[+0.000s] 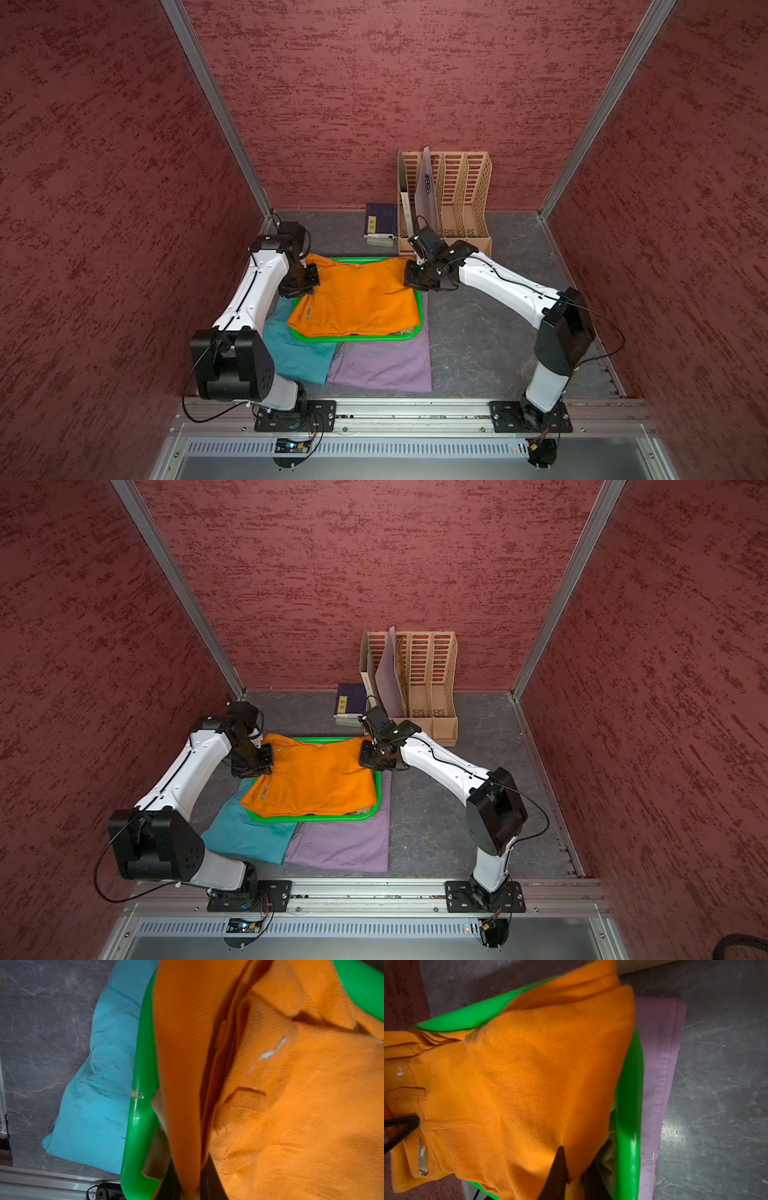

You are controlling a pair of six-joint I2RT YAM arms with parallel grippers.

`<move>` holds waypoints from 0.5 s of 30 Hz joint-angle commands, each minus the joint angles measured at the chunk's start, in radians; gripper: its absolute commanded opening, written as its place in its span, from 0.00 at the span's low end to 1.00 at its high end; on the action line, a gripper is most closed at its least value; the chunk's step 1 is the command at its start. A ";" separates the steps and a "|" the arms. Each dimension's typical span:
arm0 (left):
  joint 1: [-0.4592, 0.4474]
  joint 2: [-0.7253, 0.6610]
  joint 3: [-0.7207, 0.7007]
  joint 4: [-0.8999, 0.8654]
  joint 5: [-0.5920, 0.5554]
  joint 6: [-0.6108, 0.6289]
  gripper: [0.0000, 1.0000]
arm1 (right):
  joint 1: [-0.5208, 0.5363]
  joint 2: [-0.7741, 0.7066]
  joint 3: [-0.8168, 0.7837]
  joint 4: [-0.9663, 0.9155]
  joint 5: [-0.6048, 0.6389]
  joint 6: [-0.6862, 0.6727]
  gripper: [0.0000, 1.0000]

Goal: Put the folded long pants in the basket
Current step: Place the long pant in the basket.

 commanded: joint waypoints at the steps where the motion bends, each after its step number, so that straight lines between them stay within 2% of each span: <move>1: 0.001 0.049 -0.033 0.068 -0.057 -0.029 0.00 | 0.012 0.005 -0.041 -0.014 0.012 -0.016 0.00; 6: -0.017 0.087 -0.080 0.100 -0.071 -0.040 0.00 | 0.012 0.033 -0.073 0.012 0.028 -0.026 0.00; 13: -0.022 0.079 -0.067 0.107 -0.097 -0.050 0.04 | 0.019 0.069 -0.075 0.040 0.009 -0.039 0.00; 15: -0.022 0.076 -0.062 0.108 -0.109 -0.051 0.13 | 0.022 0.069 -0.076 0.042 0.009 -0.045 0.00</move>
